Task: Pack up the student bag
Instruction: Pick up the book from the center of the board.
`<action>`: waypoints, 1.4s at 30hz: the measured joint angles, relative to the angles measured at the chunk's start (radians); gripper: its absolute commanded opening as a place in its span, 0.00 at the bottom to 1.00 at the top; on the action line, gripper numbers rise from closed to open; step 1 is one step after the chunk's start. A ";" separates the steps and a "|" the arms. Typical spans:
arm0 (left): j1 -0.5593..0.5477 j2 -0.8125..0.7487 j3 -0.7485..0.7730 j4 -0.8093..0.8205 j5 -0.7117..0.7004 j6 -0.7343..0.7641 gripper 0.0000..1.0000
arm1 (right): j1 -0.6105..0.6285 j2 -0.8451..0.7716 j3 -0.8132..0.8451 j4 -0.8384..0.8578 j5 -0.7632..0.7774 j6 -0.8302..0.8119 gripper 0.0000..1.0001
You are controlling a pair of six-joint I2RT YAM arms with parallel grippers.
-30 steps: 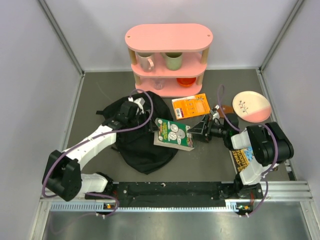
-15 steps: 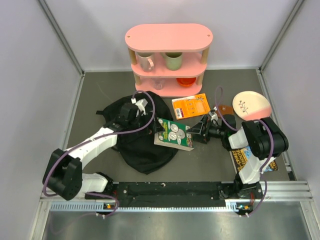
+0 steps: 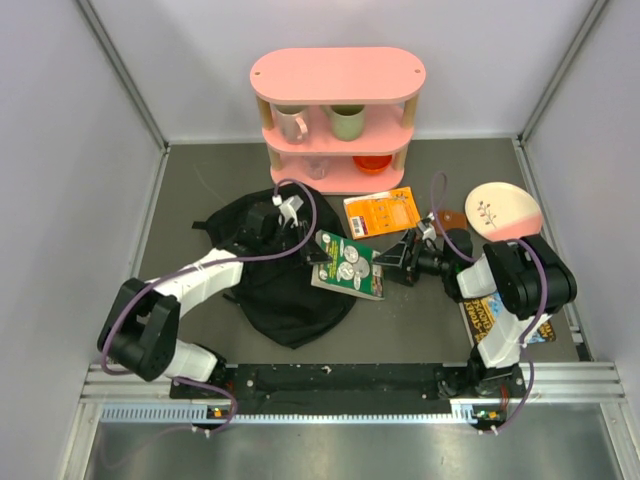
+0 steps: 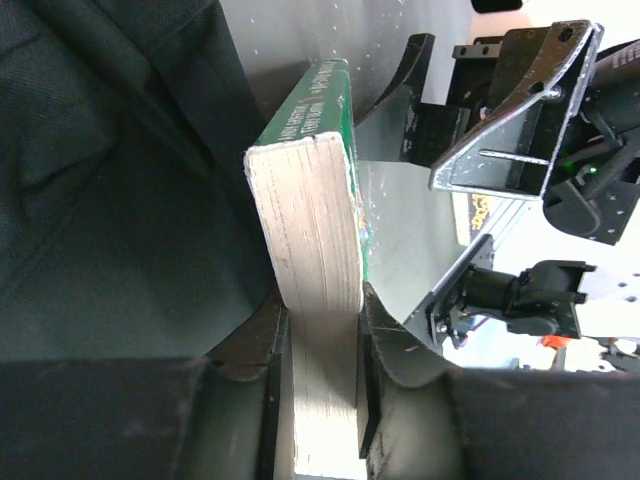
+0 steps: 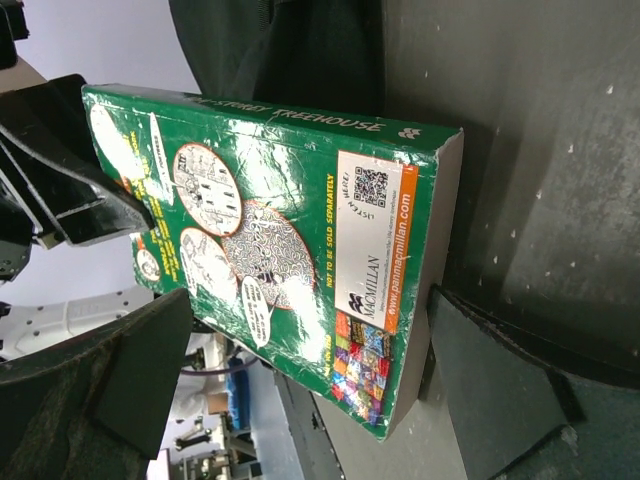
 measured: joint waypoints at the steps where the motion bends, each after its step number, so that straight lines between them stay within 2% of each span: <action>1: 0.000 -0.002 0.000 0.003 0.004 -0.003 0.00 | 0.000 0.000 0.000 0.002 0.000 0.003 0.99; 5: 0.000 -0.034 0.000 0.001 0.021 0.000 0.00 | 0.000 -0.059 -0.023 -0.006 0.006 0.013 0.99; 9: -0.001 -0.140 0.000 -0.023 0.046 0.007 0.00 | 0.000 -0.270 -0.063 -0.091 0.012 -0.004 0.99; 13: -0.002 -0.274 0.000 -0.027 0.057 0.013 0.00 | 0.000 -0.597 -0.032 -0.356 0.048 -0.134 0.99; 16: -0.002 -0.339 0.004 -0.027 0.075 0.012 0.00 | 0.000 -0.766 0.042 -0.581 0.098 -0.245 0.99; 20: -0.002 -0.369 0.008 -0.013 0.104 0.003 0.00 | 0.001 -0.875 0.094 -0.757 0.129 -0.325 0.99; 24: -0.002 -0.371 0.016 -0.002 0.140 -0.021 0.00 | 0.001 -0.898 0.096 -0.856 0.142 -0.352 0.99; 30: -0.002 -0.380 0.014 0.102 0.212 -0.086 0.00 | 0.001 -0.882 0.092 -0.846 0.097 -0.324 0.99; 42: -0.002 -0.331 -0.074 0.504 0.305 -0.286 0.00 | 0.001 -0.865 0.070 -0.579 -0.061 -0.137 0.99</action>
